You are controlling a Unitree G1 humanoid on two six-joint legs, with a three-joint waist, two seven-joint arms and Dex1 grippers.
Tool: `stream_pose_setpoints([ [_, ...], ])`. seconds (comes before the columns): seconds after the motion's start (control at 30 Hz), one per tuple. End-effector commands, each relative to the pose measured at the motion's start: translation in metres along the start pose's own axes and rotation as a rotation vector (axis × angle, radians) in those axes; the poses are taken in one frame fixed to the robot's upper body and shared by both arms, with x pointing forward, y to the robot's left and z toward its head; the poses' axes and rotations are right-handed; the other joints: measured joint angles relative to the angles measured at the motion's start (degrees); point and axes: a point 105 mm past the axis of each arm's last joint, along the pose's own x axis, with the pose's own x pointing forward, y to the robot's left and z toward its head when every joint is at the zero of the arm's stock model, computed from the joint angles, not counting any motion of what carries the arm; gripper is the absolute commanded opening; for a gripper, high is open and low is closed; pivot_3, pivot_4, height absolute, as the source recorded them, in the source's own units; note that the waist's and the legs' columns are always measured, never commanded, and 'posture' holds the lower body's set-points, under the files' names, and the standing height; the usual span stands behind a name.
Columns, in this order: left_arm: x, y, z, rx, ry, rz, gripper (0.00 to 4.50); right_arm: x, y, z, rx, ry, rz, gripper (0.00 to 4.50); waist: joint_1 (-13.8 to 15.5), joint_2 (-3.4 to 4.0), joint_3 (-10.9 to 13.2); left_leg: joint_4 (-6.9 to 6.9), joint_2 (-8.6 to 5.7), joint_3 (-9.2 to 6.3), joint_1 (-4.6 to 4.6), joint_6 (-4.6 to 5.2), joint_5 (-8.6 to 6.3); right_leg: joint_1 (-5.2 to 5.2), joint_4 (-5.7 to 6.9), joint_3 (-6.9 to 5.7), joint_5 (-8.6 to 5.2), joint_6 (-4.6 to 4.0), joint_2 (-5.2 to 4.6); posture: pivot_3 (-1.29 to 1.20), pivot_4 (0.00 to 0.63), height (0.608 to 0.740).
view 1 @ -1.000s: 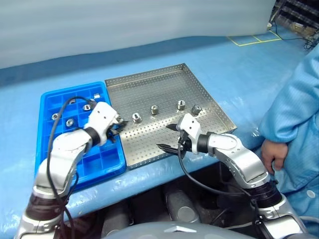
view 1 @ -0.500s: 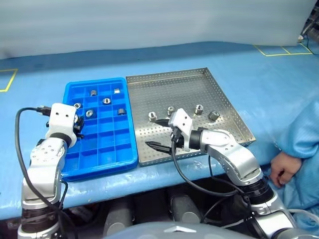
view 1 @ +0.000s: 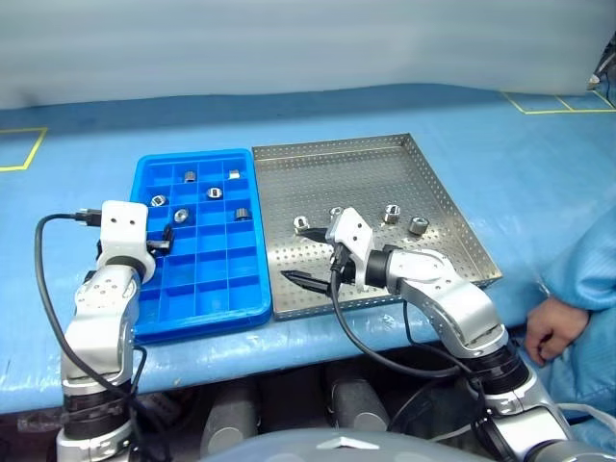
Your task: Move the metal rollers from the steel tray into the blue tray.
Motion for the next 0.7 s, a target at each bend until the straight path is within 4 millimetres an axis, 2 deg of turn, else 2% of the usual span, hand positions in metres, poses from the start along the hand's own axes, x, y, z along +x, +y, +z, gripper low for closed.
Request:
stream_pose_setpoints([
  [0.03,-0.002,-0.04,0.033,-0.029,-0.139,-0.251,3.86,-0.013,-0.014,0.012,-0.058,-0.024,-0.082,4.5,0.0,0.0,0.0,0.0,-0.01,0.01,-0.01,0.0,0.0,0.0,0.0,0.0,0.0,0.0,0.0,-0.14,0.15,0.74],
  [0.17,0.001,-0.085,0.042,0.029,-0.137,-0.503,3.86,-0.024,-0.026,0.01,-0.073,0.001,-0.157,4.5,-0.19,-0.01,-0.01,0.03,-0.06,0.03,-0.03,0.0,0.0,0.01,-0.03,0.02,0.0,0.0,0.0,-0.18,0.15,0.74],
  [0.27,0.019,-0.112,0.039,0.151,-0.073,-0.602,3.86,-0.028,-0.025,0.011,-0.084,-0.006,-0.177,4.5,-0.61,0.01,-0.01,0.03,-0.34,0.05,-0.01,0.0,0.0,0.02,-0.02,0.02,-0.01,0.02,0.07,-0.22,0.15,0.74],
  [0.53,0.045,-0.139,0.025,0.263,0.055,-0.736,3.86,-0.029,-0.016,0.008,-0.059,-0.028,-0.221,4.5,-5.14,0.06,-0.03,0.0,-0.4,-0.08,-0.08,0.03,-0.01,-0.01,-0.02,0.1,-0.08,0.2,0.09,-0.31,0.15,0.74],
  [0.7,0.058,-0.139,0.008,0.318,0.144,-0.726,3.86,-0.031,-0.014,0.006,-0.047,-0.039,-0.249,4.5,-7.89,0.05,-0.03,0.0,-0.45,-0.09,-0.08,0.04,-0.02,0.01,-0.04,0.16,-0.1,0.35,0.06,-0.33,0.15,0.74],
])
